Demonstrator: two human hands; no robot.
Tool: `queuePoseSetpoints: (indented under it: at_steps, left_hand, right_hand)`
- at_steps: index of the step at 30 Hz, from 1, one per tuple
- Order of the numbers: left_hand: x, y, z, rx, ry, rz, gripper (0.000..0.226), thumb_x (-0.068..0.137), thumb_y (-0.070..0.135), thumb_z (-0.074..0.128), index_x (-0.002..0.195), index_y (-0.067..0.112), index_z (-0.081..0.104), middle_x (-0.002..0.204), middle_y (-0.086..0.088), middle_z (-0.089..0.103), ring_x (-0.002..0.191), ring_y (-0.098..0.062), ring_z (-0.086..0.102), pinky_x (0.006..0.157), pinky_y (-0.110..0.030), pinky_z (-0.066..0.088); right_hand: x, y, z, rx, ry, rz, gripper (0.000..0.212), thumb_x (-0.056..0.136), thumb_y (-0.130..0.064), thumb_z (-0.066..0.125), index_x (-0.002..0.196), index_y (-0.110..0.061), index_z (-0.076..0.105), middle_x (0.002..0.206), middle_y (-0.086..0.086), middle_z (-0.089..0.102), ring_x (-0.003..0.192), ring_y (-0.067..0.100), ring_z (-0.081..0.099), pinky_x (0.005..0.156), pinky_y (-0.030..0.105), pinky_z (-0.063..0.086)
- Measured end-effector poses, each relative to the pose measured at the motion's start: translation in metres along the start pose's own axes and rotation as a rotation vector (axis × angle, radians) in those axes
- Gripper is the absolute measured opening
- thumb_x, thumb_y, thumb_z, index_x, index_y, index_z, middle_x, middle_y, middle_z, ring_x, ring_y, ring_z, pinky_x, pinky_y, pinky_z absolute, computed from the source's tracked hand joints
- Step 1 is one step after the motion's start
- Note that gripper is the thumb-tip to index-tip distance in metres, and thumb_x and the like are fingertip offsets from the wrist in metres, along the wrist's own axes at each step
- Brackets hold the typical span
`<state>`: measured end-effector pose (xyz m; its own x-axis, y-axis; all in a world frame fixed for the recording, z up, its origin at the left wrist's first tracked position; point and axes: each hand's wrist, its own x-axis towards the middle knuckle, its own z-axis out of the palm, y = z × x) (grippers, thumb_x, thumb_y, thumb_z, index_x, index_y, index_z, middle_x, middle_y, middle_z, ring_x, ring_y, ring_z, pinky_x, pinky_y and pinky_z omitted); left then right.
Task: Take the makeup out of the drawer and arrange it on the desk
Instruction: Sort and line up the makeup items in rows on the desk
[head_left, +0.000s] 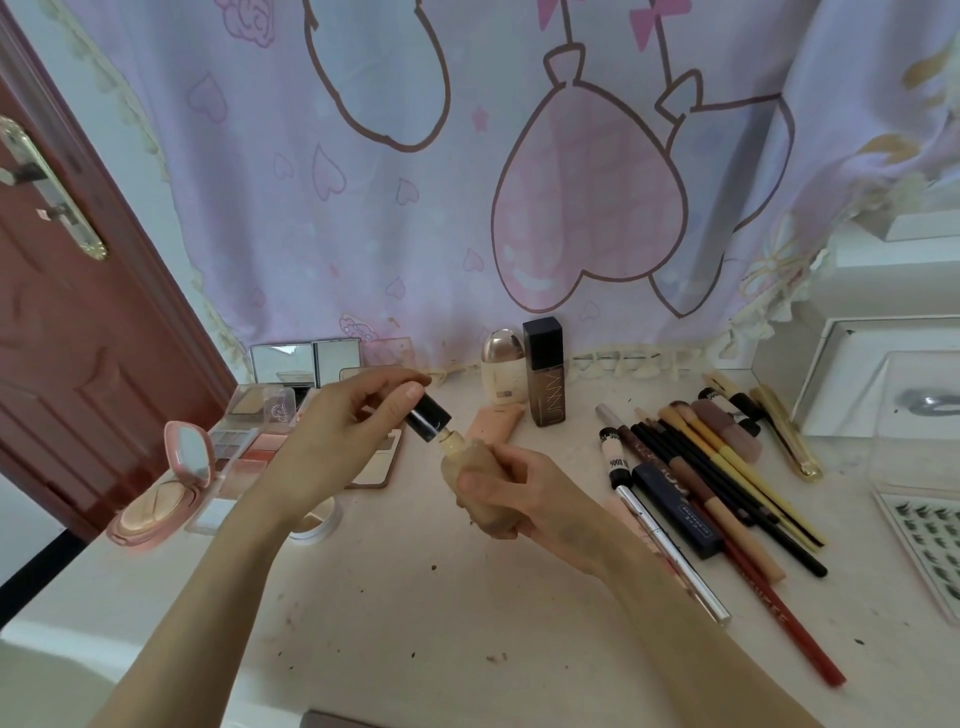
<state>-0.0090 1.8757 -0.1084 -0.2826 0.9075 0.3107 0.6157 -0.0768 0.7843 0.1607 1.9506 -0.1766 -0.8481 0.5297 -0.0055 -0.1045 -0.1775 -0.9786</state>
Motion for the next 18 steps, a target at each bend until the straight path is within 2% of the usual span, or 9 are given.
queuePoseSetpoints:
  at_steps: [2,6,9,13,16,18]
  left_hand:
    - [-0.0001,-0.001,0.0016,-0.012,0.019,0.002,0.02,0.082,0.042,0.052,0.098,0.038,0.063,0.096,-0.003,0.069,0.08,-0.011,0.063,0.06,-0.01,0.047]
    - [0.0027,-0.0011,0.0045,-0.022,0.043,0.009,0.014,0.088,0.027,0.057,0.098,0.035,0.061,0.097,-0.006,0.067,0.09,-0.025,0.062,0.07,-0.025,0.053]
    - [0.0034,0.0008,0.0051,-0.032,0.044,0.035,0.012,0.084,0.033,0.058,0.094,0.039,0.061,0.091,0.001,0.066,0.084,-0.019,0.061,0.063,-0.02,0.052]
    - [0.0023,-0.0003,0.0061,-0.06,0.055,0.038,0.02,0.077,0.042,0.056,0.096,0.038,0.061,0.093,0.001,0.067,0.088,-0.019,0.062,0.078,-0.036,0.053]
    - [0.0012,-0.003,0.0073,-0.05,0.054,0.061,0.022,0.079,0.042,0.053,0.101,0.04,0.058,0.09,0.007,0.065,0.086,-0.009,0.06,0.078,-0.028,0.051]
    - [-0.0008,-0.0073,0.0079,-0.065,0.08,0.064,0.025,0.082,0.043,0.049,0.106,0.04,0.054,0.095,0.007,0.064,0.089,-0.009,0.061,0.075,-0.021,0.048]
  right_hand:
    - [-0.0001,-0.0003,0.0006,0.011,-0.002,-0.006,0.046,0.071,-0.031,0.069,0.11,-0.009,0.057,0.089,0.012,0.05,0.072,0.019,0.044,0.052,0.024,0.033]
    - [0.0009,0.0005,0.0013,-0.001,0.034,-0.02,0.024,0.085,-0.014,0.063,0.108,-0.01,0.059,0.091,0.006,0.055,0.072,0.015,0.05,0.054,0.024,0.04]
    - [0.0017,0.0012,0.0018,-0.005,0.051,-0.028,0.025,0.085,-0.011,0.062,0.11,-0.009,0.058,0.091,0.004,0.056,0.075,0.015,0.052,0.056,0.026,0.043]
    - [0.0025,0.0018,0.0014,-0.019,0.07,-0.033,0.031,0.085,-0.01,0.063,0.115,-0.007,0.057,0.095,0.004,0.059,0.079,0.015,0.056,0.06,0.029,0.048]
    - [0.0032,0.0034,0.0018,-0.024,0.075,-0.026,0.032,0.084,-0.009,0.064,0.116,-0.009,0.058,0.101,0.005,0.062,0.086,0.017,0.059,0.069,0.033,0.052]
    - [0.0037,0.0051,0.0017,-0.024,0.083,-0.023,0.032,0.084,-0.007,0.064,0.116,-0.01,0.058,0.103,0.005,0.063,0.09,0.017,0.06,0.074,0.035,0.052]
